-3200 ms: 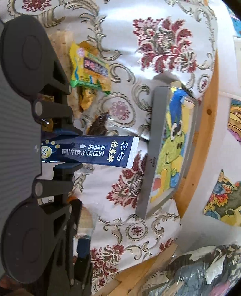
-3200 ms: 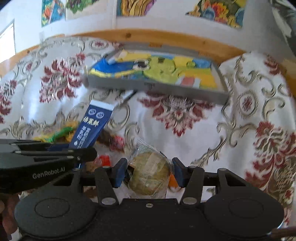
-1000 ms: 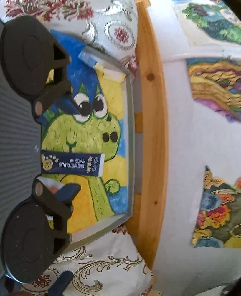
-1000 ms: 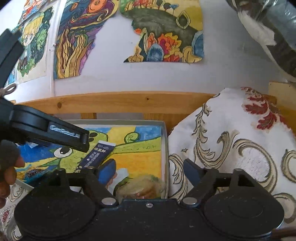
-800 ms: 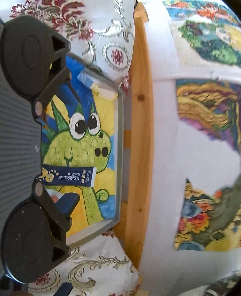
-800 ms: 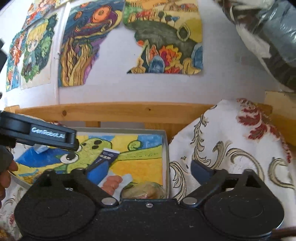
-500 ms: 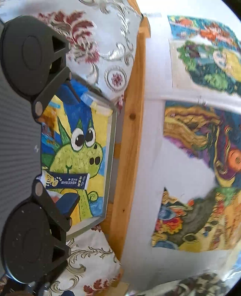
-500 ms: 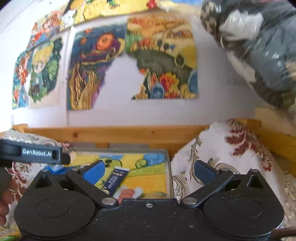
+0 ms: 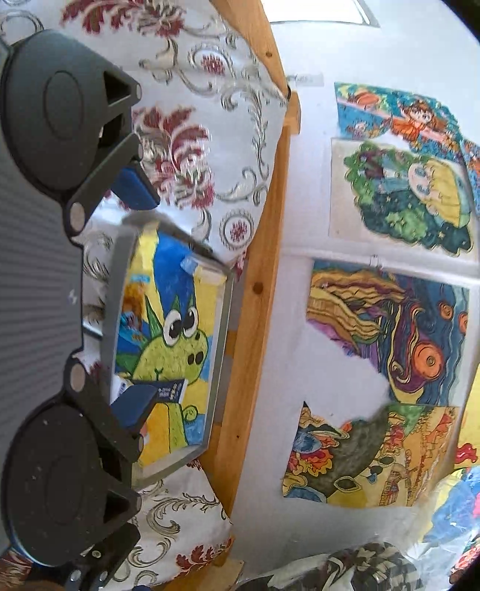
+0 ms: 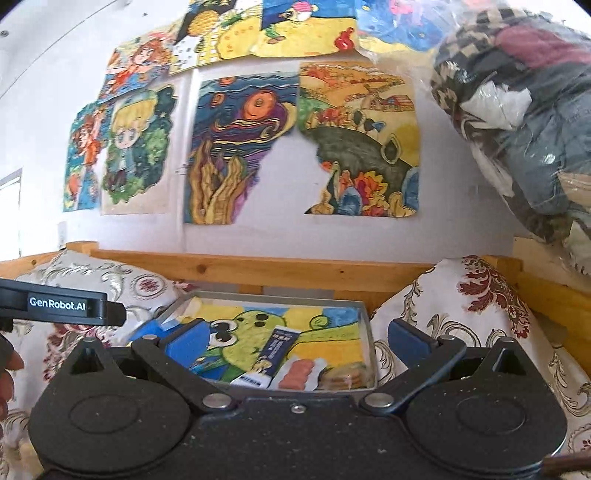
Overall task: Organize snacks
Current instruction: 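Move both open tools back over the snack pile on the bed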
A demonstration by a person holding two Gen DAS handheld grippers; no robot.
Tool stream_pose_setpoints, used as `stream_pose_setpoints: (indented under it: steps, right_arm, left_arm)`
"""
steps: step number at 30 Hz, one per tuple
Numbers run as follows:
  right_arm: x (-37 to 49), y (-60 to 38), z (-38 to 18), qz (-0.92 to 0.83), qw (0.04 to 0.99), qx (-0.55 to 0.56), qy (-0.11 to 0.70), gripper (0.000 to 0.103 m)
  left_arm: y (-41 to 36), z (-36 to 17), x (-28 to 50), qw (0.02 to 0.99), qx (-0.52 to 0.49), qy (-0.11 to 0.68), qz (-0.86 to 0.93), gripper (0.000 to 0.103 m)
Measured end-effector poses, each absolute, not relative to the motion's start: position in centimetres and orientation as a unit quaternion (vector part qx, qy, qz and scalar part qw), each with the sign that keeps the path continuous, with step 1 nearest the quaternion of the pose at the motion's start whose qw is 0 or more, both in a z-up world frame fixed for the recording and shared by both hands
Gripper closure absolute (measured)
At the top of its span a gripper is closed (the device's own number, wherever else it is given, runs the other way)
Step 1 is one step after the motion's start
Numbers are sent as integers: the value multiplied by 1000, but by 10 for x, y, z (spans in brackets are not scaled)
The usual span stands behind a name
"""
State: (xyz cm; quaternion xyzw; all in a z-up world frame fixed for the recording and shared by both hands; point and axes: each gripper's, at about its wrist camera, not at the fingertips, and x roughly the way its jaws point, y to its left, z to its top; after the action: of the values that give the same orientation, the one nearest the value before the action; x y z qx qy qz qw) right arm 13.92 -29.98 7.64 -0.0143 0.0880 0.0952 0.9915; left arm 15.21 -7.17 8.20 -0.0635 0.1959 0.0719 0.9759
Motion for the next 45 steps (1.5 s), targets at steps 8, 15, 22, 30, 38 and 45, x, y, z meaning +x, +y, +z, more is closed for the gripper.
stream_pose_setpoints:
  steps: [8,15,22,30,38,45]
  right_arm:
    - [100,-290,74,102,990,-16,100,1]
    - [67,-271,70,113,987,-34,111,1]
    - [36,-244,63,147,979,-70,124,1]
    - [16,-214,50,185,965,-121,143,1]
    - [14,-198,36,212,949,-138,188,1]
    - [18,-186,25,224,937,-149,224,1]
  left_arm:
    - [-48,75,109,976,-64,194,80,1]
    - [-25,63,77,974,-61,202,79,1]
    - [-4,50,43,974,-40,214,65,1]
    - [11,33,20,970,4,240,37,1]
    - [22,12,15,959,-12,281,30,1]
    - [27,5,23,954,-7,299,28,1]
